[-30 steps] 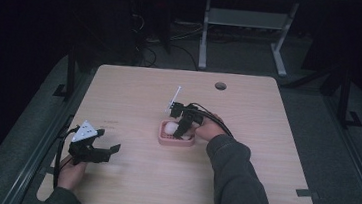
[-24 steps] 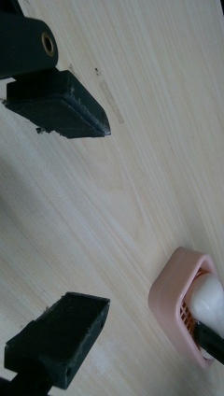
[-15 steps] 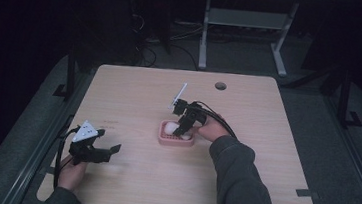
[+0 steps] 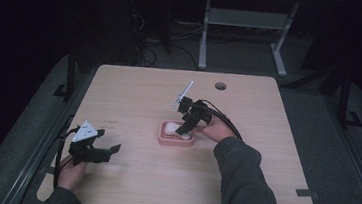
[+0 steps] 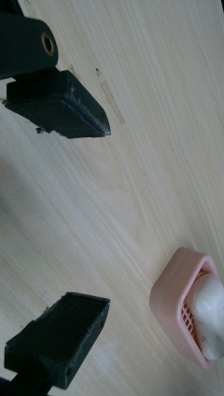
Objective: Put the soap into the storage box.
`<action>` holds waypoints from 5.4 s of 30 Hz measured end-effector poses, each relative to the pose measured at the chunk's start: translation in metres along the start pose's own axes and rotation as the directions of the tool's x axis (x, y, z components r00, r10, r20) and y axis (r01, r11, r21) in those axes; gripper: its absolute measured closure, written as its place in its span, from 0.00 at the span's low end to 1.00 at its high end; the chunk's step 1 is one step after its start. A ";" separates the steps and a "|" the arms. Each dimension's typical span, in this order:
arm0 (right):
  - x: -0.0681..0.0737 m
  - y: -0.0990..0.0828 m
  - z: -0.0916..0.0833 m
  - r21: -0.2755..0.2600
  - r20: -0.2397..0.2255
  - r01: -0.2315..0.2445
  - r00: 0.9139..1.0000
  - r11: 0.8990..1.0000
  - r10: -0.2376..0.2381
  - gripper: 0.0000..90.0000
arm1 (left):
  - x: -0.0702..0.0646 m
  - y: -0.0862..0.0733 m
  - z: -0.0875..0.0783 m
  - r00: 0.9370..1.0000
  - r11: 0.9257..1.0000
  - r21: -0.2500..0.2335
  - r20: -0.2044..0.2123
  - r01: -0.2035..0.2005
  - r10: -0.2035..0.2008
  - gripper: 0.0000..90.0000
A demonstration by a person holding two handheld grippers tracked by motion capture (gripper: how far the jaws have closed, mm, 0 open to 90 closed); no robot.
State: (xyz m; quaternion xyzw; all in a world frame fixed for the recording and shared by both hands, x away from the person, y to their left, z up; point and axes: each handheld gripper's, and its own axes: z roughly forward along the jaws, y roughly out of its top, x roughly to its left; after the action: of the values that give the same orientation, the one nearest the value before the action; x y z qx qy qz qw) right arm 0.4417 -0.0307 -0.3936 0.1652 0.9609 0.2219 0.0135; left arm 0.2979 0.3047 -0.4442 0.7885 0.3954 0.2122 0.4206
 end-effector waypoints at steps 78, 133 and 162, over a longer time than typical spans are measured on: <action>0.018 -0.096 -0.039 -0.085 0.034 -0.096 0.994 0.992 0.099 0.30 | -0.002 -0.002 0.003 1.000 1.000 0.024 0.001 -0.013 0.013 0.15; 0.044 -0.190 -0.055 -0.172 0.045 -0.223 0.971 0.960 0.234 0.31 | -0.007 -0.002 0.005 1.000 0.999 0.028 0.009 -0.028 0.028 0.15; 0.074 -0.243 -0.059 -0.255 0.074 -0.277 0.950 0.927 0.304 0.30 | -0.016 0.000 0.008 0.995 0.996 0.035 0.048 -0.085 0.084 0.15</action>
State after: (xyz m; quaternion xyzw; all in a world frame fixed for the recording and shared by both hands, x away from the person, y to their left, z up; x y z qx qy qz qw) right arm 0.2899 -0.2371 -0.4415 0.3151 0.8893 0.3269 0.0543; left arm 0.2931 0.2880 -0.4487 0.8168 0.3557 0.2041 0.4058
